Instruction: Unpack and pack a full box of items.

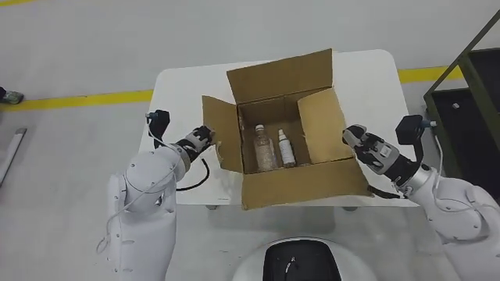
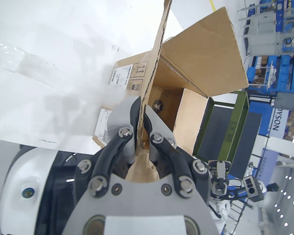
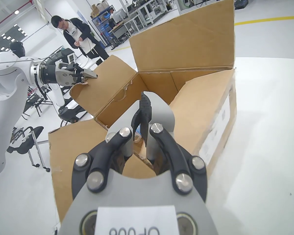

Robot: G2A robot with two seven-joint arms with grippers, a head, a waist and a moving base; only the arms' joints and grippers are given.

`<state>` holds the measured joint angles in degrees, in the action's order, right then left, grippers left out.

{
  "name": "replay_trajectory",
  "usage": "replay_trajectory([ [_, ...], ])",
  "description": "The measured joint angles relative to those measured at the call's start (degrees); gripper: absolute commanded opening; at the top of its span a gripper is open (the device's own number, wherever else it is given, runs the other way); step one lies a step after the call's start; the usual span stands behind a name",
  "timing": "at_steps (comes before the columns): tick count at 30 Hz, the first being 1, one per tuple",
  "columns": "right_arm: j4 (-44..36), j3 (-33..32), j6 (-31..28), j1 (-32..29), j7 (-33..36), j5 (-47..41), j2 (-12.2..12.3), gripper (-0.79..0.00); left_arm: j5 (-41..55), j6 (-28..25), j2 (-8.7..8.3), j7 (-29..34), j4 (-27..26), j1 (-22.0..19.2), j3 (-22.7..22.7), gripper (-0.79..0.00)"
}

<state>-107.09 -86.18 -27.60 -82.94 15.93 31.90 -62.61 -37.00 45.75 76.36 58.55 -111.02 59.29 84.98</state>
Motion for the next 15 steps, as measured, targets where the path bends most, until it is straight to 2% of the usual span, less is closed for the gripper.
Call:
replay_trajectory([
  [5, 0.3, 0.0, -0.3, 0.6, 0.1, 0.0, 0.0, -0.785, 0.0, 0.3, -0.57, -0.3, -0.3, -0.9, -0.9, -0.785],
  [10, 0.4, 0.1, -0.4, 0.4, -0.2, -0.3, 0.0, -0.785, -0.1, -0.9, -1.45, 0.8, 0.5, 0.1, -1.0, -0.785],
  [11, 0.5, 0.1, -0.4, 0.4, -0.2, -0.3, 0.0, -0.785, -0.6, -1.2, -1.63, 1.2, 0.6, 0.3, -1.0, -0.693],
  [12, 0.5, 0.1, -0.4, 0.3, -0.2, -0.3, 0.0, -0.785, -0.8, -1.4, -1.81, 1.4, 0.7, 0.4, -1.0, -0.517],
  [13, 0.5, 0.1, -0.4, 0.3, -0.2, -0.4, 0.0, -0.785, -1.0, -1.7, -2.02, 1.7, 0.9, 0.5, -0.9, -0.065],
  [14, 0.6, 0.2, -0.4, 0.3, -0.1, -0.4, 0.0, -0.785, -1.3, -1.9, -2.18, 1.9, 0.9, 0.5, -0.9, 0.000],
  [15, 0.8, 0.2, -0.4, 0.3, -0.1, -0.4, 0.0, -0.785, -1.7, -2.0, -2.32, 2.0, 0.8, 0.4, -0.9, 0.000],
])
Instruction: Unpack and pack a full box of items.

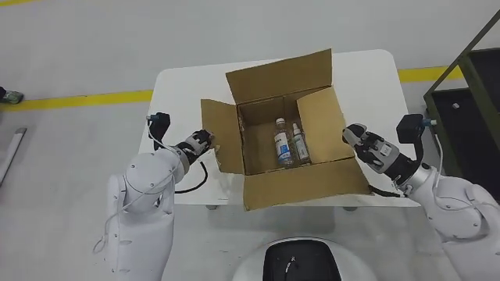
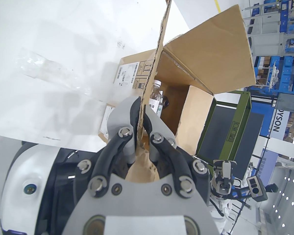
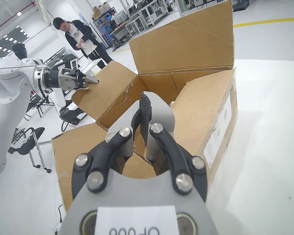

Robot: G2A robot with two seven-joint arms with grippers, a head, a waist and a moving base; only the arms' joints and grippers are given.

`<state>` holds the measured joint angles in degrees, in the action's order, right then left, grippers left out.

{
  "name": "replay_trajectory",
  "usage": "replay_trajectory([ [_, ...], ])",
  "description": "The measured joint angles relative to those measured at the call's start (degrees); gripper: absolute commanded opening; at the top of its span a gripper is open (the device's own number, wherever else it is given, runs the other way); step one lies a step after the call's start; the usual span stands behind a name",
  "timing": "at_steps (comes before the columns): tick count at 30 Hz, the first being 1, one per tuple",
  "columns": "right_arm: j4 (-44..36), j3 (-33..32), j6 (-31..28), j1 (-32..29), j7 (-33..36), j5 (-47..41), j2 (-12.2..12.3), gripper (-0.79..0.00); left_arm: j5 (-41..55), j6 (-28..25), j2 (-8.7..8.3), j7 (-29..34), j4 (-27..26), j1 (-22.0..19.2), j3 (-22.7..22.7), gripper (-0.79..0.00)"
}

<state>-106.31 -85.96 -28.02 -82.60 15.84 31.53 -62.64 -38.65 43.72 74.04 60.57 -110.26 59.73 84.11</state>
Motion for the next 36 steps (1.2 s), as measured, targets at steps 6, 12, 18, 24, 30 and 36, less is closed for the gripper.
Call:
replay_trajectory([
  [6, 0.4, 0.0, 0.1, 0.6, 0.1, 0.0, 0.0, -0.785, -5.2, -2.5, -1.03, 1.8, 0.1, -0.2, -1.0, 0.000],
  [12, 0.9, -1.4, 0.7, 1.2, -1.1, -4.1, -0.1, -0.785, -14.1, -8.3, -2.16, 4.3, 0.2, -0.6, -2.4, 0.000],
  [18, 2.2, -1.7, 1.4, 1.9, 0.3, -3.2, 0.0, -0.785, -22.2, -15.0, -2.92, 5.4, 0.7, -1.1, -4.3, 0.000],
  [24, 3.1, -1.8, 2.6, 1.7, -0.6, -2.4, 0.0, -0.785, -28.2, -19.7, -3.34, 6.5, 1.8, -1.6, -5.6, 0.000],
  [30, 4.5, -1.6, 2.8, 1.6, -0.9, -1.5, -0.1, -0.785, -31.3, -23.6, -3.58, 7.8, 3.1, -1.9, -6.3, 0.000],
  [36, 5.1, -0.9, 2.8, 1.8, -1.0, -0.7, -0.1, -0.785, -34.0, -26.8, -3.74, 7.6, 4.7, -1.4, -6.9, 0.000],
])
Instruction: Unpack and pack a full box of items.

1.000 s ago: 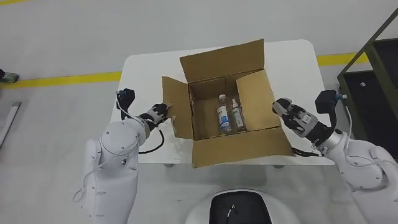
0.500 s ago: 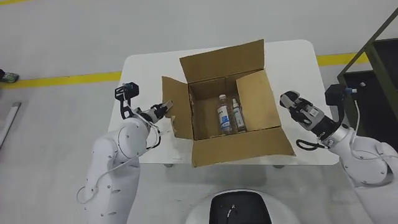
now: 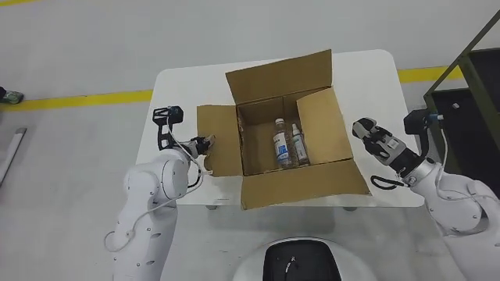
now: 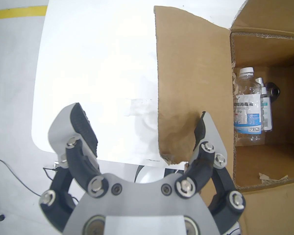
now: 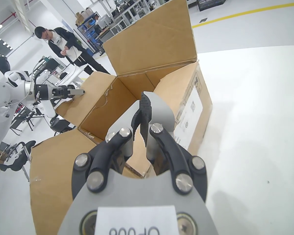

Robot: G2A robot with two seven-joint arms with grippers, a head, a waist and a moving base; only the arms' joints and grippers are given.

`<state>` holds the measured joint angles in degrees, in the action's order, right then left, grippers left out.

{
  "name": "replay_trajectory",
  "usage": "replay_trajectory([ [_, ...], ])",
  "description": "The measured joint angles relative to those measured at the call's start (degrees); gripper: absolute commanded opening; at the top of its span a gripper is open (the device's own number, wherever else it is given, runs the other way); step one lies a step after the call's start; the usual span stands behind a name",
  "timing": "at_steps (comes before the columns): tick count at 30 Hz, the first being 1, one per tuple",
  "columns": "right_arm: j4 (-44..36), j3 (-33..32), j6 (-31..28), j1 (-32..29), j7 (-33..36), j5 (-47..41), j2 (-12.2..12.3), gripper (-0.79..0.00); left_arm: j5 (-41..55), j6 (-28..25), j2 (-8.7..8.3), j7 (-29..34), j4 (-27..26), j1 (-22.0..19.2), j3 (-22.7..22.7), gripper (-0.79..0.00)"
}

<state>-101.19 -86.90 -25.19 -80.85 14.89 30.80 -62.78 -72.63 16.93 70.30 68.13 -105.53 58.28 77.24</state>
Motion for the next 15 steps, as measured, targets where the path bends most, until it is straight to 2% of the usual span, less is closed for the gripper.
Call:
replay_trajectory([
  [8, -0.3, 0.0, -0.2, -0.7, -0.2, -0.3, 0.0, -0.785, -3.5, -1.3, 0.04, -1.5, 1.5, 1.6, -1.1, 0.000],
  [15, -0.9, -2.4, 0.6, -0.7, -2.7, -0.7, 0.0, -0.785, -3.1, -0.4, 0.27, -1.9, 1.8, 1.8, -0.5, 0.000],
])
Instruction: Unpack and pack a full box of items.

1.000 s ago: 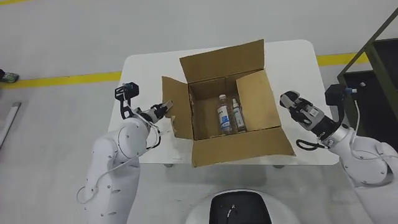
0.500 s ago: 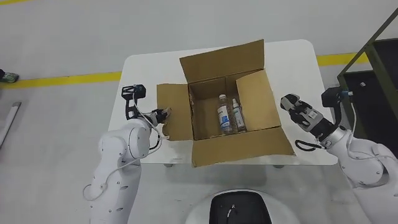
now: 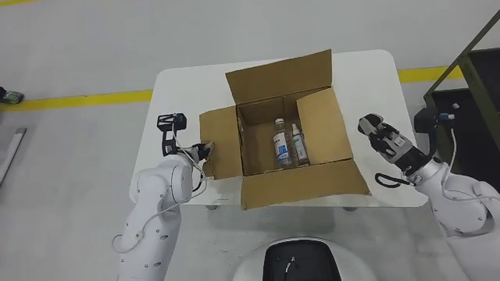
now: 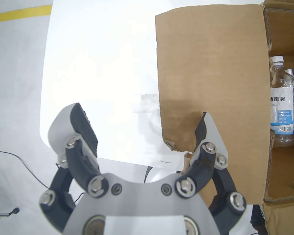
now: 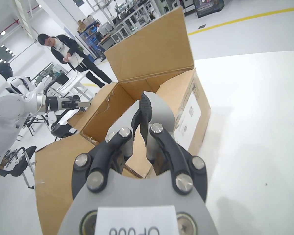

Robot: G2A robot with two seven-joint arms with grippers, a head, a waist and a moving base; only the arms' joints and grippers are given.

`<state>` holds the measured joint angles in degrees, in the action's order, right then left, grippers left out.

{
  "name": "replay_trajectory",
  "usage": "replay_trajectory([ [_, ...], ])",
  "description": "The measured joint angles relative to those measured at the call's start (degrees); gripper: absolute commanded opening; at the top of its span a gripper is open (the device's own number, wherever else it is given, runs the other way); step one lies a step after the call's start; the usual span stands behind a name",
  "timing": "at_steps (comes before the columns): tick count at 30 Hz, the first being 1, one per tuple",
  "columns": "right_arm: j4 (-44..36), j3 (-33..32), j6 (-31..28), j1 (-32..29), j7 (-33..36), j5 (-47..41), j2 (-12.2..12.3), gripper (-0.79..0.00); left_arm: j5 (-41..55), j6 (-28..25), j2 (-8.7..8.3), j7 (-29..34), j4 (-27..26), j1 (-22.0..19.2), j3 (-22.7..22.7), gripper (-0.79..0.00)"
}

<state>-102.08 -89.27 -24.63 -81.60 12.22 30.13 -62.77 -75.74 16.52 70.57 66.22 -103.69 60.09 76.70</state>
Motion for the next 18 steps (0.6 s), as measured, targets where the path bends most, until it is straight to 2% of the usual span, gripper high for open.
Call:
replay_trajectory([
  [8, 3.5, -3.3, 2.0, -1.6, -2.0, 2.4, 0.2, -0.785, 3.2, 2.0, 0.29, -0.7, -1.2, -1.7, 2.3, 0.000],
  [18, 6.9, 2.3, -0.4, -2.3, -1.2, 3.5, -0.4, -0.785, 5.7, 2.9, 0.45, -2.0, -2.9, -2.7, 4.6, 0.000],
])
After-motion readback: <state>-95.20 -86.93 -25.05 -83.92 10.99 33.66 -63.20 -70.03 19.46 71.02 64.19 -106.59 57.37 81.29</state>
